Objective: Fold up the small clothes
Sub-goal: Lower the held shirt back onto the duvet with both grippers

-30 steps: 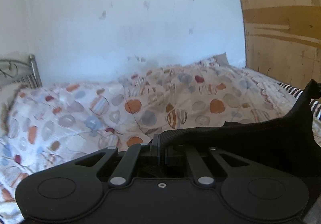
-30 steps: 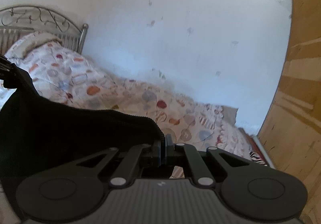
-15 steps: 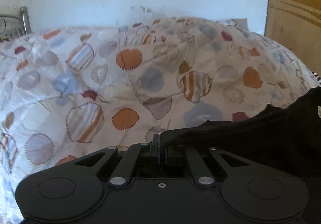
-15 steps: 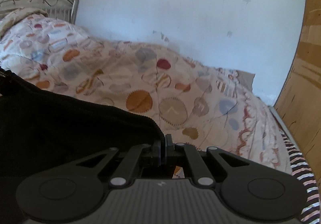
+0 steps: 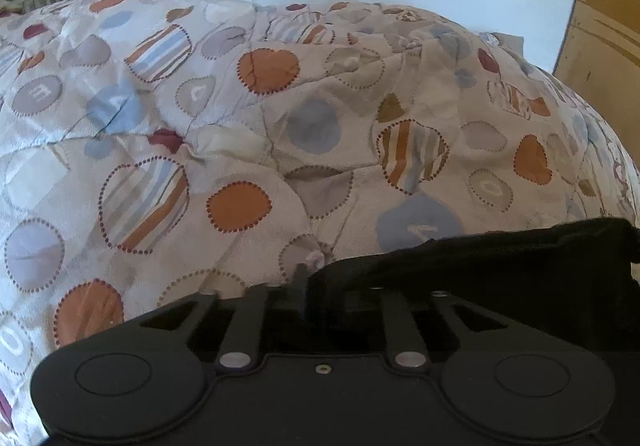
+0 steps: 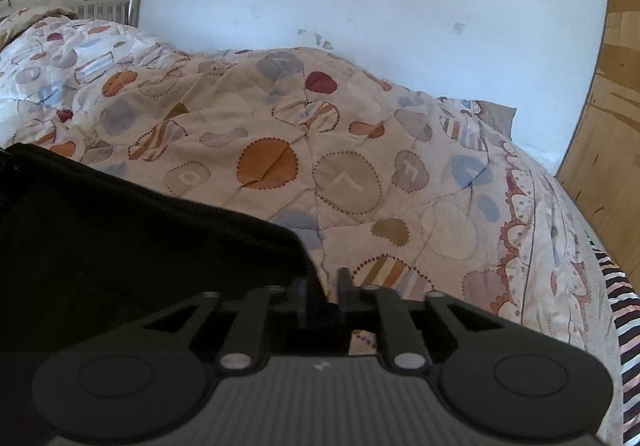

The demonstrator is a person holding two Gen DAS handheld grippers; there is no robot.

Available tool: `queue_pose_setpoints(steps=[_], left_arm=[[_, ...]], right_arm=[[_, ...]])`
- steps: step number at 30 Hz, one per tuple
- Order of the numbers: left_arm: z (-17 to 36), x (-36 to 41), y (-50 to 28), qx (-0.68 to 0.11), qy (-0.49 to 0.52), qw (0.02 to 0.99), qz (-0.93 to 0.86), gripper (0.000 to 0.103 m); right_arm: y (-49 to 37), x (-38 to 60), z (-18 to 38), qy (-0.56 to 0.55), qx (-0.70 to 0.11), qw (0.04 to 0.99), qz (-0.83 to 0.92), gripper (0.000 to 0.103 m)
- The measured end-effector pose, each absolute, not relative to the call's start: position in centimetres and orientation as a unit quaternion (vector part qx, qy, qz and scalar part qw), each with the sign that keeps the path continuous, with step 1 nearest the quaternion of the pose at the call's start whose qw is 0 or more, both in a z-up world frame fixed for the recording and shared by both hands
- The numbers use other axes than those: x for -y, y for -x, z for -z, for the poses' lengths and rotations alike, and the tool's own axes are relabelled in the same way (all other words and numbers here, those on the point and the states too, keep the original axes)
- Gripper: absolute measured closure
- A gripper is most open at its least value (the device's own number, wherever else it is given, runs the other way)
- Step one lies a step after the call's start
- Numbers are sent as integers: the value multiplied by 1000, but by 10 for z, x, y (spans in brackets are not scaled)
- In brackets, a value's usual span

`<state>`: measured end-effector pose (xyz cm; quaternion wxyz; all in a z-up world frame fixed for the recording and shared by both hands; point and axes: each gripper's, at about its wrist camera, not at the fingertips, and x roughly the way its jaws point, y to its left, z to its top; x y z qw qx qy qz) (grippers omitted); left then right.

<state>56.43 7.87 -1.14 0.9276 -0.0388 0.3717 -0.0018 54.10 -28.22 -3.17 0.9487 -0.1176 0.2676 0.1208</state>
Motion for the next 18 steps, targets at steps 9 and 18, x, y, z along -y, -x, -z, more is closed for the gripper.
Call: queue_pose_setpoints(steps=[9, 18], left_arm=[[0, -112, -550, -333, 79, 939, -42, 1], [-1, -120, -527, -293, 73, 953, -12, 1]], right_arm=[[-547, 312, 32, 105, -285, 949, -83, 7], [-518, 349, 25, 2, -282, 946, -159, 0]])
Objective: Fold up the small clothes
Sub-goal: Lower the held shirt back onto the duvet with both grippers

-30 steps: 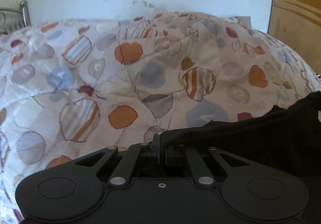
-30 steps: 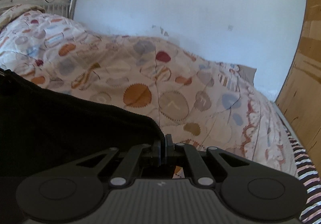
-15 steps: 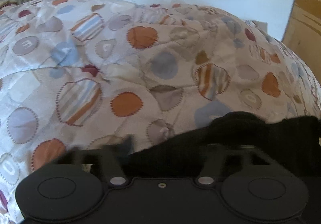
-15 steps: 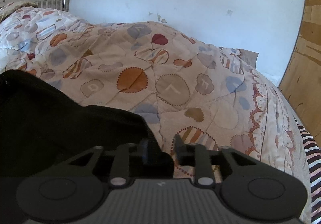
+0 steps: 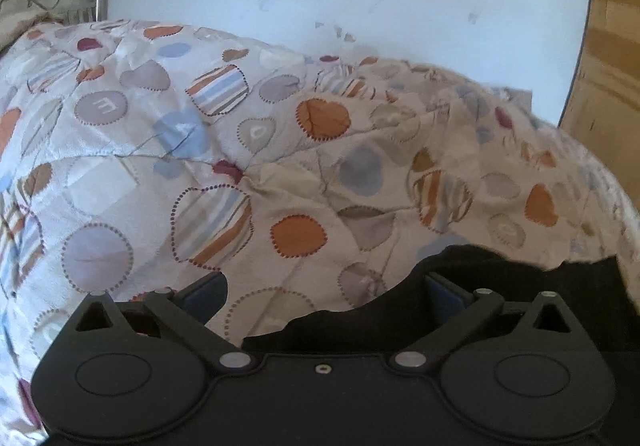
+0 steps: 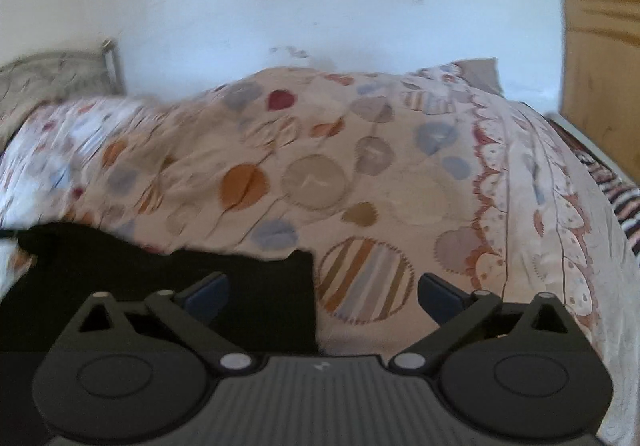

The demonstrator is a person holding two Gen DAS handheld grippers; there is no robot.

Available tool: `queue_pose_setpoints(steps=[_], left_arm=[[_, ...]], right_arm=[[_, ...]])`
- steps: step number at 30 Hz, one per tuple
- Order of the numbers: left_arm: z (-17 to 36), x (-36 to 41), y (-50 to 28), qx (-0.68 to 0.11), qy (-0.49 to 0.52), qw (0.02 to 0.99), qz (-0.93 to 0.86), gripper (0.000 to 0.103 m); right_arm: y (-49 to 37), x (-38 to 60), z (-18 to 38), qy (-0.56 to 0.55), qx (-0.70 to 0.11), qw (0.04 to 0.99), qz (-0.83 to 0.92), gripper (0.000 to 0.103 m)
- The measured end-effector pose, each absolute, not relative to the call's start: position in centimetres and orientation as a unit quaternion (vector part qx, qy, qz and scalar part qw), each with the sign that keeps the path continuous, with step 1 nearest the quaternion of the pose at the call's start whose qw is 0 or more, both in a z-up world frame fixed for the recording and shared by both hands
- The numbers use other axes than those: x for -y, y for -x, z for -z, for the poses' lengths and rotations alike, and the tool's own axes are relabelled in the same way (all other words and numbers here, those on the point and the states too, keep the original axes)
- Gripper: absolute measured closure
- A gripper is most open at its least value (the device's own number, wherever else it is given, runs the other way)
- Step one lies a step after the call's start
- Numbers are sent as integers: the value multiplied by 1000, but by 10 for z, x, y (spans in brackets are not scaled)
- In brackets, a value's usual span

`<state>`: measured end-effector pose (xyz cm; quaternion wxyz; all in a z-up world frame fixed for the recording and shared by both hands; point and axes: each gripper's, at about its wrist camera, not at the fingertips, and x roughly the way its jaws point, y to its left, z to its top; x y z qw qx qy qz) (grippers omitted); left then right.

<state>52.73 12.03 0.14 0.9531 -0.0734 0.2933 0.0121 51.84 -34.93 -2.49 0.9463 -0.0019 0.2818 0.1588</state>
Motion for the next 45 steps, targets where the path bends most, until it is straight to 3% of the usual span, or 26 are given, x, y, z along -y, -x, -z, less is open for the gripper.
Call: queue_pose_setpoints(steps=[10, 18, 21, 23, 26, 28, 31, 35, 37, 38, 40, 45], left_arm=[[-26, -157, -530, -244, 252, 936, -20, 1], [-7, -118, -503, -263, 32, 963, 55, 1], [9, -101, -505, -279, -33, 958, 62, 1], [16, -98, -514, -292, -35, 955, 44, 1], [21, -107, -535, -315, -2, 949, -17, 1], [24, -118, -550, -329, 23, 942, -64, 1], [29, -141, -562, -344, 81, 930, -105, 1], [39, -155, -570, -367, 102, 913, -146, 2], [35, -155, -563, -365, 108, 913, -144, 2], [32, -155, -558, -364, 112, 914, -140, 2], [26, -154, -549, -363, 115, 915, -132, 2], [7, -147, -514, -351, 106, 923, -118, 1]], right_arm=[[-532, 335, 66, 18, -312, 942, -119, 0], [-524, 337, 53, 1, -263, 953, -151, 0], [-535, 334, 51, -22, -290, 940, -180, 2], [-544, 329, 54, -28, -307, 933, -183, 14], [-551, 327, 60, -33, -314, 931, -183, 43], [-549, 329, 61, -46, -306, 934, -177, 75], [-545, 333, 59, -33, -294, 943, -156, 93], [-544, 341, 61, -47, -301, 944, -130, 93], [-543, 343, 62, -50, -307, 942, -125, 89], [-543, 344, 61, -52, -308, 943, -119, 84], [-540, 349, 60, -55, -307, 945, -98, 62], [-520, 357, 48, -37, -300, 950, -76, 35]])
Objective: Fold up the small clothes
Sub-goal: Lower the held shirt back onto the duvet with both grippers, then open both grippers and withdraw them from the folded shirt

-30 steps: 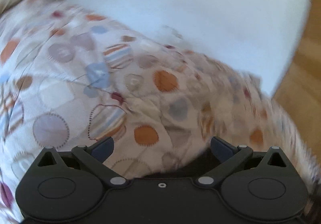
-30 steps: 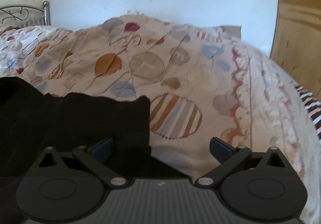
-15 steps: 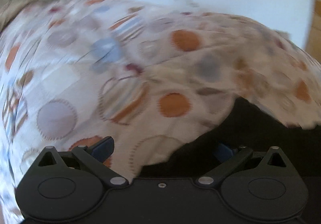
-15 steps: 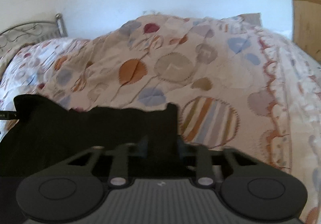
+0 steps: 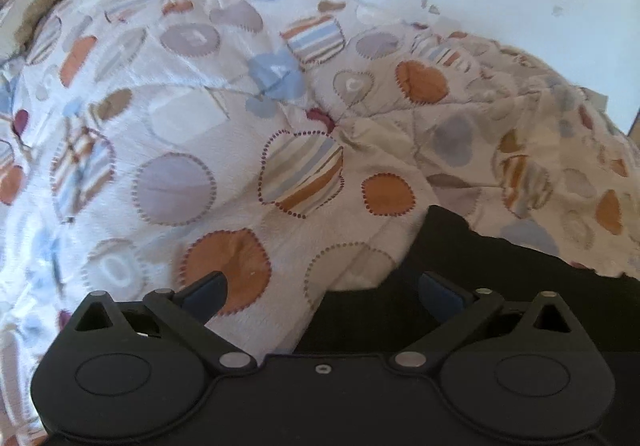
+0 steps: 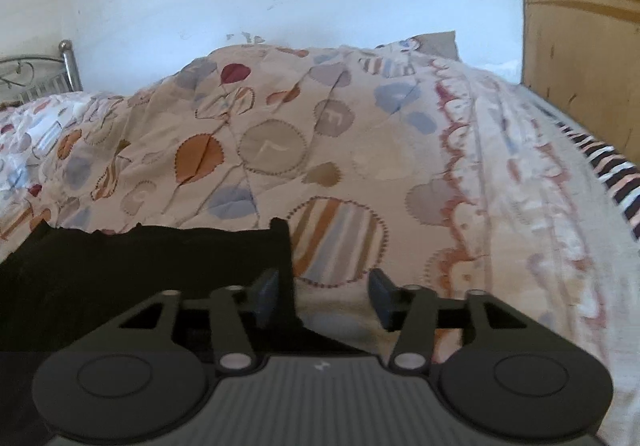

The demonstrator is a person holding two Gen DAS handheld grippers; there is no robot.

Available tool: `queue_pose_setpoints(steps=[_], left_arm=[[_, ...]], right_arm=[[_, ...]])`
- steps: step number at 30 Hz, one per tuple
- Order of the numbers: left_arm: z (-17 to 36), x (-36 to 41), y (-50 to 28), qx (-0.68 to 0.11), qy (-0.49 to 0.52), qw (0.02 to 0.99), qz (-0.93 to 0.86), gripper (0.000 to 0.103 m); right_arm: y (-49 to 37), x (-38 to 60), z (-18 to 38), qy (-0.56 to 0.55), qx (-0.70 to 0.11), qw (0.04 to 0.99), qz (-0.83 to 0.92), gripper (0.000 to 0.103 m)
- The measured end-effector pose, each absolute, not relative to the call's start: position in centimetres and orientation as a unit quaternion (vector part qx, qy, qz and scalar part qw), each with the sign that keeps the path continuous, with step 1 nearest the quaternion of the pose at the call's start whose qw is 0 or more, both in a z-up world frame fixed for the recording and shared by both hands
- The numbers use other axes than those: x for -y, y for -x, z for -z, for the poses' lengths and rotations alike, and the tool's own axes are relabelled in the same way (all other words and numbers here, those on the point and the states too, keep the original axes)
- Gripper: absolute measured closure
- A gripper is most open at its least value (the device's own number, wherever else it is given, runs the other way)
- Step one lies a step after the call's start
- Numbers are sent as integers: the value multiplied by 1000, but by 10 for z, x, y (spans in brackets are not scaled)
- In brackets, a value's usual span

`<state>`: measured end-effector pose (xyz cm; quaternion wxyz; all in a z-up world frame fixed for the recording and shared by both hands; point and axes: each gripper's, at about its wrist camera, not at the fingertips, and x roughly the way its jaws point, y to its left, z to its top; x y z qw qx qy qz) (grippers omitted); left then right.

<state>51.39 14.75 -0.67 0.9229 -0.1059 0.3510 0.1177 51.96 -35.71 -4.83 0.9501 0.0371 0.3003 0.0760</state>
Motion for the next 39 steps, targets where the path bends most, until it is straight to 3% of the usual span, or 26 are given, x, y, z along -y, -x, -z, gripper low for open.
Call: queue_pose_setpoints(steps=[4, 7, 27, 39], left_arm=[[-10, -143, -479, -331, 109, 931, -110, 1], [-21, -137, -451, -315, 117, 936, -107, 1], [-42, -97, -292, -291, 150, 942, -74, 1], [-23, -99, -268, -313, 151, 935, -73, 1]], right_arm=[[-488, 367, 34, -41, -279, 957, -70, 9], [-462, 369, 22, -39, -258, 963, -67, 0], [-292, 318, -3, 32, -191, 978, -80, 0], [-249, 279, 13, 15, -200, 975, -91, 0]])
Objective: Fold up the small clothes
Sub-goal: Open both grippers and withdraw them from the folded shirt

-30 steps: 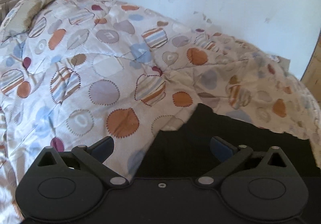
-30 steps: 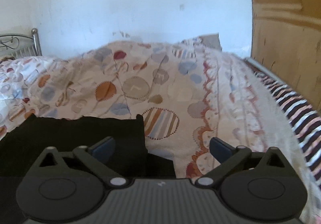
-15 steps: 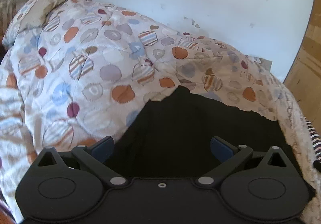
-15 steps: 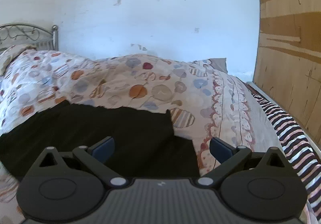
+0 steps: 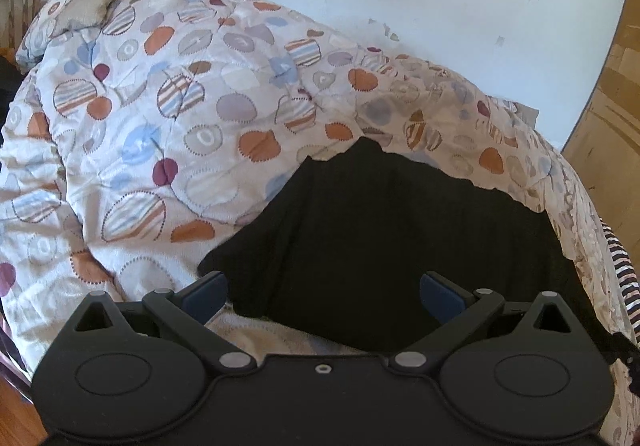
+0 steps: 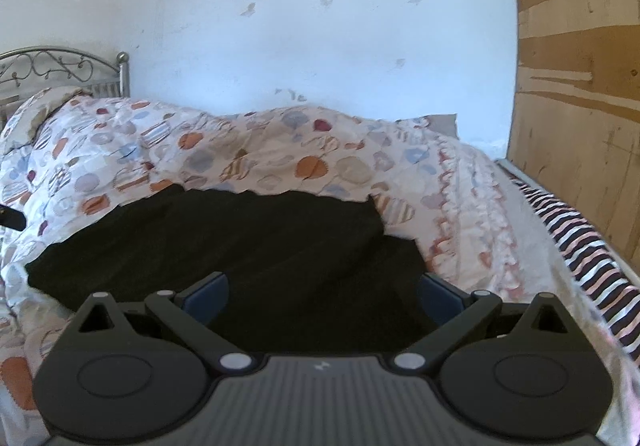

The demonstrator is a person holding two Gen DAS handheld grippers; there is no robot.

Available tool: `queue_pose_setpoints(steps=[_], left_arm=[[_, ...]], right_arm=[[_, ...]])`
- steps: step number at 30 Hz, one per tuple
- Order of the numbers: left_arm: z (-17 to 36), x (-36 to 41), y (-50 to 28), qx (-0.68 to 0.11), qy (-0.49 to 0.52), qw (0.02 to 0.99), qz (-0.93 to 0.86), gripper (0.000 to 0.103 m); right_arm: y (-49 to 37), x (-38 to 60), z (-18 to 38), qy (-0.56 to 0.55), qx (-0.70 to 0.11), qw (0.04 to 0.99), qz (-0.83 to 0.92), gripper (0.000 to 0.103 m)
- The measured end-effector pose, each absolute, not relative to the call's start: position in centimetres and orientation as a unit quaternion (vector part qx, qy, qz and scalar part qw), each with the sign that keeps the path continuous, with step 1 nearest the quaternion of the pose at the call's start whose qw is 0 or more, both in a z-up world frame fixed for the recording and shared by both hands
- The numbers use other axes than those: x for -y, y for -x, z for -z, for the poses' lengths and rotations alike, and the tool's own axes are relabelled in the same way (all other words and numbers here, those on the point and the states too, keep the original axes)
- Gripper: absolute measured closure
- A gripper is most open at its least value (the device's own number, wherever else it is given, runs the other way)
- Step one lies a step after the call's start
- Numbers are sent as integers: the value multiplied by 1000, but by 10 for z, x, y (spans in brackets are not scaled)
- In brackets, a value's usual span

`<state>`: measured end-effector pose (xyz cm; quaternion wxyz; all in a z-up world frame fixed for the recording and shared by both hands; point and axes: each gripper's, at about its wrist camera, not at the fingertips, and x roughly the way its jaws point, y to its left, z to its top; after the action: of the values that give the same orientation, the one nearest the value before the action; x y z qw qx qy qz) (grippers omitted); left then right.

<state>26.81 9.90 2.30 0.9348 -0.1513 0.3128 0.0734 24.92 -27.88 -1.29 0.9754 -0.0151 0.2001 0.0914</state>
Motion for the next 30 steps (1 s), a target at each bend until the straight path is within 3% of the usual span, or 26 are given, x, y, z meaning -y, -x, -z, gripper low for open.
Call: queue_pose_setpoints(steps=[30], left_arm=[[48, -115, -303, -384, 212, 895, -75, 1]], right_arm=[[-344, 178, 51, 48, -256, 963, -75, 0]])
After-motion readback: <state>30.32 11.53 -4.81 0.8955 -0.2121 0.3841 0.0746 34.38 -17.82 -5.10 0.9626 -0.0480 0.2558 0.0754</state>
